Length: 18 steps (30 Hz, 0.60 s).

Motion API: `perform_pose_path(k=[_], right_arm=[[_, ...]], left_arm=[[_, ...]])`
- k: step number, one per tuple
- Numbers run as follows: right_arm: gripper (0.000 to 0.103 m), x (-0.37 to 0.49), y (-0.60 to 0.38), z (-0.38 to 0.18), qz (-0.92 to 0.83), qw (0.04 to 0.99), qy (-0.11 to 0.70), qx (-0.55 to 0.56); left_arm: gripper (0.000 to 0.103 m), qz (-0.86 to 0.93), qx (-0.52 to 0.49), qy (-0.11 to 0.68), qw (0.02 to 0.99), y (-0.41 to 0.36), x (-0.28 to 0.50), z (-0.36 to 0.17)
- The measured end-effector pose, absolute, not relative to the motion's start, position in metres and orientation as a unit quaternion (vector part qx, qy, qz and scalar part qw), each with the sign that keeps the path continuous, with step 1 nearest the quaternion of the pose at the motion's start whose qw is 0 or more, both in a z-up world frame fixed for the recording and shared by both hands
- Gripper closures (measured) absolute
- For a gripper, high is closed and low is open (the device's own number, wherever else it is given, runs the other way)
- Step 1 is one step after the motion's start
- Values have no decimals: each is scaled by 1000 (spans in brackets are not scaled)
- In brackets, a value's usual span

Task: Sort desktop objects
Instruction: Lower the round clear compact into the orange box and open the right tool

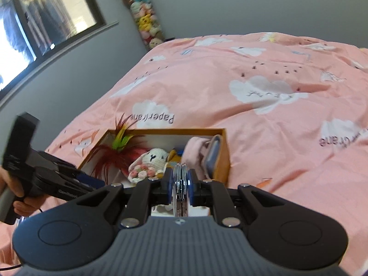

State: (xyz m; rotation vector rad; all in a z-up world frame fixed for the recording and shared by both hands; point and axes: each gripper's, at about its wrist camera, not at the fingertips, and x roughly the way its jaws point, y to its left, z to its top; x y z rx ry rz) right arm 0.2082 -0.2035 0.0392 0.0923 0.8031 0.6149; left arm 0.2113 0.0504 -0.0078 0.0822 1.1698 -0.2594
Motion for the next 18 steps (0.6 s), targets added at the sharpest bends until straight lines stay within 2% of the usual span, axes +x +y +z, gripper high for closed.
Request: perform_pose_path(k=[10,18], right_arm=[[89,224,-156,14,327,851,405,-68],[89,224,-120,-9,377,796,389,-271]], left_arm=[[49,-69,36,481,874,76,171,1],[49,-75,13,477,876,79,159,-10]])
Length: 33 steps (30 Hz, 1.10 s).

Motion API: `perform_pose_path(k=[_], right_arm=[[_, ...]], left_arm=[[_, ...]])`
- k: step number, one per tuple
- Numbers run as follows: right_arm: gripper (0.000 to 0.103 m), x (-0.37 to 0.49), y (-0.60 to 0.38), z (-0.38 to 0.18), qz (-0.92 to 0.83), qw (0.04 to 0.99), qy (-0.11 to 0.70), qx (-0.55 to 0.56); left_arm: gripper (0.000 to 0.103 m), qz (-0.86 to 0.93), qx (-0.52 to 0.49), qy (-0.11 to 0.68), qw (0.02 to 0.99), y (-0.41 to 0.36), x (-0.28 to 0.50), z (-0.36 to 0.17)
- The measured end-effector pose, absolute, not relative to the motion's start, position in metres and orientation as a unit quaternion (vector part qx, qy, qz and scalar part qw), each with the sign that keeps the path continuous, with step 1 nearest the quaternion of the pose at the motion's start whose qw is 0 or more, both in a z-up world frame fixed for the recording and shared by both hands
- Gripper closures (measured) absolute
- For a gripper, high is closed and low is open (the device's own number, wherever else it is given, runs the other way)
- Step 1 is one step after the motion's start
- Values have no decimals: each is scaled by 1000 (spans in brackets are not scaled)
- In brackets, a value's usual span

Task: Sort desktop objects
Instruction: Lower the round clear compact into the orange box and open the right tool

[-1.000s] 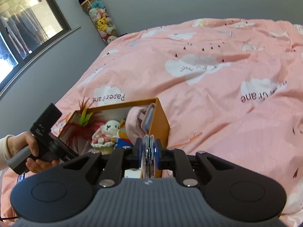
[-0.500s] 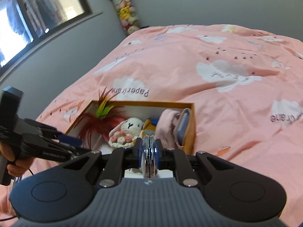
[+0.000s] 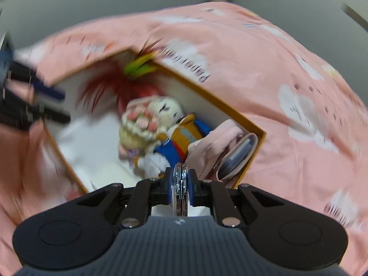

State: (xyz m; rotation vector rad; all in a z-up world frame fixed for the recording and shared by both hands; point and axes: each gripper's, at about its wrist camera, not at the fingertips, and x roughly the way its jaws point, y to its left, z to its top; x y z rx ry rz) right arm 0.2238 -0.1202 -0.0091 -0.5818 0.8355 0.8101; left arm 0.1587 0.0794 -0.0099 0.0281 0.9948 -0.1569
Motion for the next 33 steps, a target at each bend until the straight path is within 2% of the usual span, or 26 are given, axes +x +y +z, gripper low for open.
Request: perform_pose_path(k=[5,13,20,33], right_arm=[[89,221,-102,-29,401,736,391,-381],[89,223,-82,-50,420,678,363,-482],[89,228,-75,-55,422,649,381,-506],[91,227,-78,-41,433,638,429,-471]], left_arm=[[49,-79,4,474,877,79,156,-13],[49,-91,-6,466,880,79,152,-14],[49,-100,-16,461,882,80,151,-14],[49,-103,-31,455,884,83,147,-10]])
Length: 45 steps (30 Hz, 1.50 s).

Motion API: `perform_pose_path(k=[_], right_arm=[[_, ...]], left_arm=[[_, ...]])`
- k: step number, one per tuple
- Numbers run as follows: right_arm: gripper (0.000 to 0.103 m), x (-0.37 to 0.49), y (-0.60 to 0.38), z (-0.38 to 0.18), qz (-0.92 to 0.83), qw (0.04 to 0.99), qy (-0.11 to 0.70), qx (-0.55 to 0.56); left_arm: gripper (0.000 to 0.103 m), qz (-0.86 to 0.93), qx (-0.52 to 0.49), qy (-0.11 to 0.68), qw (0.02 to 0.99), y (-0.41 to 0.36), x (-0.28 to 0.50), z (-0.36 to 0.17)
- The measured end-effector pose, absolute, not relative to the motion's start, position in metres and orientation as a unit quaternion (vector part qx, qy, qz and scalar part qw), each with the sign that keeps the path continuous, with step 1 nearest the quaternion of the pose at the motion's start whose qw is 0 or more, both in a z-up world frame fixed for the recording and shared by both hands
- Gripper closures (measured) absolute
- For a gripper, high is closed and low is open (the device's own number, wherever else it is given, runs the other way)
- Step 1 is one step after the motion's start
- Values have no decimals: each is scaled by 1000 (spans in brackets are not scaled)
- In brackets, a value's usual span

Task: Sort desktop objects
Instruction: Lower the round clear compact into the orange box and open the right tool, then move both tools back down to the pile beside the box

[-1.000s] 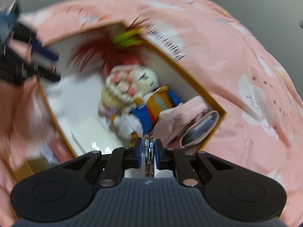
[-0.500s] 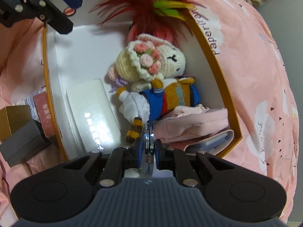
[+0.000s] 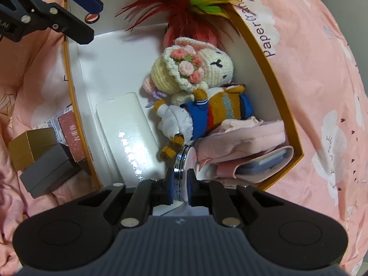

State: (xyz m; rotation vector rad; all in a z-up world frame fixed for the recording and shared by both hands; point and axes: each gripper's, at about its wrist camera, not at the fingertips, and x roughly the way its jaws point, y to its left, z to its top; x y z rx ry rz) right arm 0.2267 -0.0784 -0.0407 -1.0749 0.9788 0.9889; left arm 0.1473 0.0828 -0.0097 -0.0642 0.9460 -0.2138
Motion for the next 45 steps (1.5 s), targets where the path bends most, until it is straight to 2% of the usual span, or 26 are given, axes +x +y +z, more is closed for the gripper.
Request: perform_pose_path(k=[8,16,28,39,45], right_arm=[[92,240,-72,-28,425,672,465,-390],[97,258,-64,-45,393,673,496,-383],[97,249,-62,-60,397,648,522,-387],[96,211,-83,-4,397,727,460,-319],[95,178,-104,26,396,792,400,-238]], left_arm=[[49,-105,-29,452,885,78,145,-10],[49,-107,-30,451,885,79,145,-11],[49,-109,-33,448,887,77,143,-10],[49,-120,-22,415,902,60,125,9],[48,-133,-19,388,912,46,104,21]])
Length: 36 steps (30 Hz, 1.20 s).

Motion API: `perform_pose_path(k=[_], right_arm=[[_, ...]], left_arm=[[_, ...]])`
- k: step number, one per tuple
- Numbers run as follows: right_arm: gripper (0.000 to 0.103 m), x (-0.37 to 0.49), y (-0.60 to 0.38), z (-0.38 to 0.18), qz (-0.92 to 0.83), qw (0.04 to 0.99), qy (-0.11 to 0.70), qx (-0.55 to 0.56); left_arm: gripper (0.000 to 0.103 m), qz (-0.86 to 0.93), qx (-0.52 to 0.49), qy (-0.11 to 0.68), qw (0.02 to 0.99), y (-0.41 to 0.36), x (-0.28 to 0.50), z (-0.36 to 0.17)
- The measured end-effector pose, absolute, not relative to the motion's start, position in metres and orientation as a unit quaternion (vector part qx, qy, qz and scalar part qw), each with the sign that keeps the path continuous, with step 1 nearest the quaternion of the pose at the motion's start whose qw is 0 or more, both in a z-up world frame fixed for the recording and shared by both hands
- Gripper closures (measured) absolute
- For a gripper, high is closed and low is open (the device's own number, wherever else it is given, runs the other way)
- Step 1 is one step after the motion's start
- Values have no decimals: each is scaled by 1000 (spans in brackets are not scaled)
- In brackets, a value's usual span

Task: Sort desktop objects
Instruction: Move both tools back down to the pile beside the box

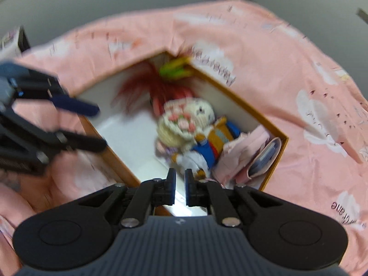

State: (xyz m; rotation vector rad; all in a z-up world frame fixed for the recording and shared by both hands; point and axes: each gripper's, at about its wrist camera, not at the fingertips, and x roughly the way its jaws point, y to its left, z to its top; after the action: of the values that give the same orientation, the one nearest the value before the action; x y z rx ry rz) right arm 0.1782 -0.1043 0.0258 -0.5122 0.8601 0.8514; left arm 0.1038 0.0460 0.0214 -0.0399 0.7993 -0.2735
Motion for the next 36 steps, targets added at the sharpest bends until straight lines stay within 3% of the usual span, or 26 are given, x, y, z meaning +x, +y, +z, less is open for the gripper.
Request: perform_pose_path(k=[7,11,19,36], right_arm=[[80,130,-127,39,398,826,374,-142],[64,113,-138,29,382,836,382,-92],[52,88,-157,0,333,852,401,-41],[51,52,-165,-49,290,827,479,-57]], left_arm=[[45,-143,-3,365,920,31,76,25],[45,-145,6,373,916,26,63,17],[44,-156,5,423,893,30,52,1],[41,-210,-17,541,814,24,43,-53]])
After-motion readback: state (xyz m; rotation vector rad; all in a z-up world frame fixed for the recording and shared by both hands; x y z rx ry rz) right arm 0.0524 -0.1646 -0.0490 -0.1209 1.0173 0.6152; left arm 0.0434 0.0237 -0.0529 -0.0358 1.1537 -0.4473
